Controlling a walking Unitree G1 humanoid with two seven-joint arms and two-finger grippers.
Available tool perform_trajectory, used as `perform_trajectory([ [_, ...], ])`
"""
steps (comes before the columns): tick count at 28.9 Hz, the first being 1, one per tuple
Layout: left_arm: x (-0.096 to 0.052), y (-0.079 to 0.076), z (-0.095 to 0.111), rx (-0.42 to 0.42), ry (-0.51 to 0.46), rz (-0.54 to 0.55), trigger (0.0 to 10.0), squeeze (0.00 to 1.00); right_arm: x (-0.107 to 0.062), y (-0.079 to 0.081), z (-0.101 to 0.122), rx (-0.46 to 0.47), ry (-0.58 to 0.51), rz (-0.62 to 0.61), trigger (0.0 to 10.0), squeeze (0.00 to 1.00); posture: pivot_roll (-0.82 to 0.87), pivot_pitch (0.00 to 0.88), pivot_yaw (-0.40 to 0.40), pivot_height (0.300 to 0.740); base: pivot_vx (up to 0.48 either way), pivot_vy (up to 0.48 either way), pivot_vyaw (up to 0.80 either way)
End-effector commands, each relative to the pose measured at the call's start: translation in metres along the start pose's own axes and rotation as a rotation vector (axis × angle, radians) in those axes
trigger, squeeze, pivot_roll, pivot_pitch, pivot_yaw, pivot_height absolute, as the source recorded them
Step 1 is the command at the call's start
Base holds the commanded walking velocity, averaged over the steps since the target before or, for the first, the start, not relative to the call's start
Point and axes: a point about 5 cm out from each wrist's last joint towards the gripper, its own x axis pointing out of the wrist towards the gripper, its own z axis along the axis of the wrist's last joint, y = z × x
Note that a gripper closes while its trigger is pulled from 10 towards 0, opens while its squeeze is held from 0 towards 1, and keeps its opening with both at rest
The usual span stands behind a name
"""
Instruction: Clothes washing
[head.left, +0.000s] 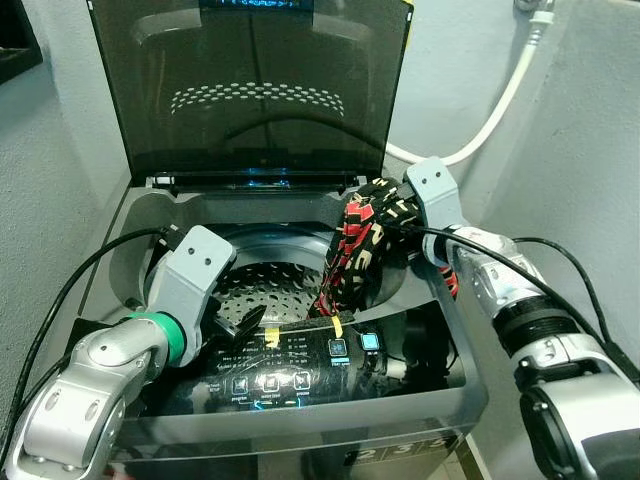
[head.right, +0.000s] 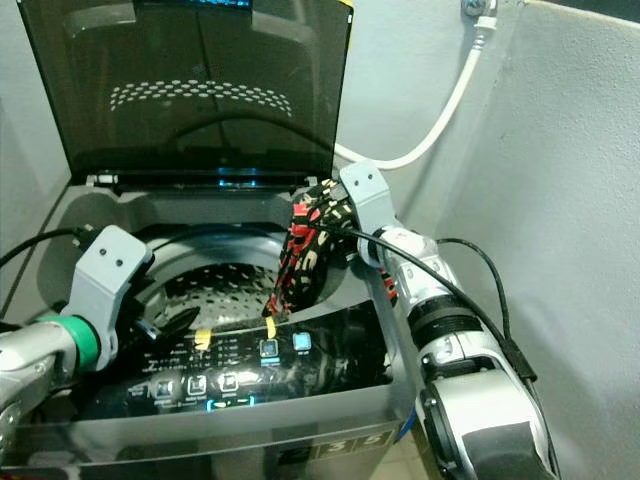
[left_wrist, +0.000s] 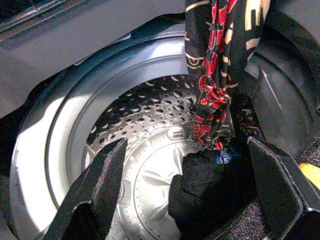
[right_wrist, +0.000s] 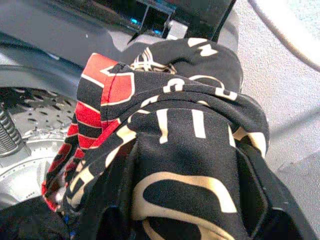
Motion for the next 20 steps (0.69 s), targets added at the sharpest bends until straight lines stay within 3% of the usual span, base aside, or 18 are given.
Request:
perform_trajectory([
  [1, 0.0, -0.002, 0.0, 0.013, 0.004, -0.012, 10.0, 0.0, 0.0, -0.003, 0.004, 0.034, -0.023, -0.019, 0.8, 0.0, 0.05, 0.059, 0.026, 0.74, 0.0, 0.0, 0.0],
  [6, 0.0, -0.002, 0.001, 0.016, 0.004, -0.012, 10.0, 0.0, -0.001, -0.004, 0.014, 0.047, -0.072, -0.021, 0.0, 0.0, 0.05, 0.061, 0.026, 0.74, 0.0, 0.0, 0.0],
  [14, 0.001, 0.0, 0.005, 0.022, -0.023, 0.001, 10.0, 0.0, -0.009, -0.011, 0.066, 0.167, -0.32, -0.032, 0.0, 0.0, 0.05, 0.067, 0.028, 0.74, 0.0, 0.0, 0.0],
  [15, 0.001, 0.0, 0.006, 0.024, -0.03, 0.0, 10.0, 0.0, -0.011, -0.009, 0.075, 0.207, -0.359, 0.002, 0.0, 0.0, 0.05, 0.068, 0.028, 0.74, 0.0, 0.0, 0.0],
  [18, 0.001, -0.002, 0.01, 0.028, -0.044, -0.012, 10.0, 0.0, -0.028, 0.018, 0.121, 0.449, -0.491, 0.327, 0.0, 0.0, 0.05, 0.071, 0.028, 0.74, 0.0, 0.0, 0.0],
  [20, 0.001, -0.002, 0.01, 0.028, -0.044, -0.012, 10.0, 0.0, -0.028, 0.018, 0.121, 0.449, -0.491, 0.327, 0.0, 0.0, 0.05, 0.071, 0.028, 0.74, 0.0, 0.0, 0.0],
])
